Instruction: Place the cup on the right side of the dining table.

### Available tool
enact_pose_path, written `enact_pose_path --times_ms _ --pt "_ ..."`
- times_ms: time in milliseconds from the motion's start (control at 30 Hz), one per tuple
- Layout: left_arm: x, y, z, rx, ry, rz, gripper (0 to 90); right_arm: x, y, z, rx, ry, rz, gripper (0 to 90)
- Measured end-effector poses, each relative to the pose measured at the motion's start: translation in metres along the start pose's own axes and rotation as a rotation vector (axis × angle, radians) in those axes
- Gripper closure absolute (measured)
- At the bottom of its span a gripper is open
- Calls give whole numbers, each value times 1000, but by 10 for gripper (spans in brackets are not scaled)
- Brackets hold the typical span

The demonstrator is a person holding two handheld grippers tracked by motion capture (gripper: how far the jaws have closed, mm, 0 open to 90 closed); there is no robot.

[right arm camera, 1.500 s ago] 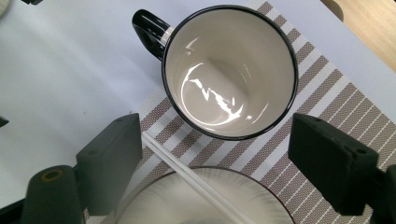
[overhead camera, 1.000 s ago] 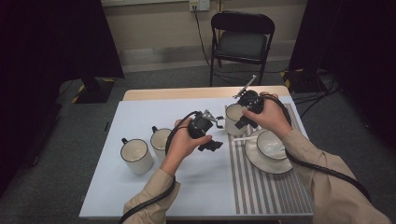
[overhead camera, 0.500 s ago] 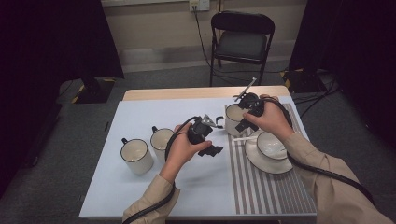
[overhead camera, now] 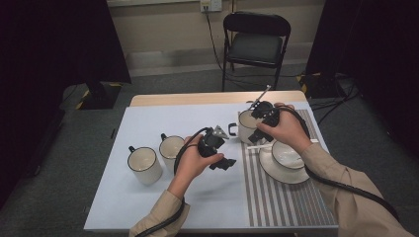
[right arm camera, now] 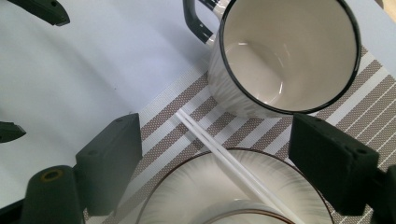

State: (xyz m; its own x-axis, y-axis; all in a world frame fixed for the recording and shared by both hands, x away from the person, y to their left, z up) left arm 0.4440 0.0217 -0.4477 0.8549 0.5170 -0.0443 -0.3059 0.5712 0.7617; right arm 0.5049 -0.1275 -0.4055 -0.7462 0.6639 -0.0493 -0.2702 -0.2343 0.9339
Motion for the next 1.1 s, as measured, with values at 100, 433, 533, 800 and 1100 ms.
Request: enact_pose_path --times_ms 100,433,533,800,1100 --pt "-2 1 -1 7 -6 -4 181 2 -1 -2 -2 -2 1 169" --pt "-7 2 -6 3 -7 -21 180 9 -6 -8 1 4 14 170" --pt "-8 3 -8 6 -5 -29 179 11 -5 -9 -2 8 16 170" --pt "-9 4 -12 -6 -1 -27 178 14 -1 -10 -33 0 35 170" --pt "-9 7 -18 0 2 -18 179 18 -3 -13 -33 11 41 172"
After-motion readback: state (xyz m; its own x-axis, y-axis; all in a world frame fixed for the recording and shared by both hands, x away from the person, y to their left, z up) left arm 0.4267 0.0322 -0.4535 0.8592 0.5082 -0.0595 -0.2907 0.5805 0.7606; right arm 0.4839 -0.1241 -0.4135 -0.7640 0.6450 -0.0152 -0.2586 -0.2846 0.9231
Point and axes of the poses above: each handheld gripper's, and its own axes: y roughly backward along the jaws, z roughly out of its top, x roughly to its left, the point moved 7 cm from there along -y, roughly forward along the jaws, and after that the axes turned 1 degree about x, right-handed, at the moved point
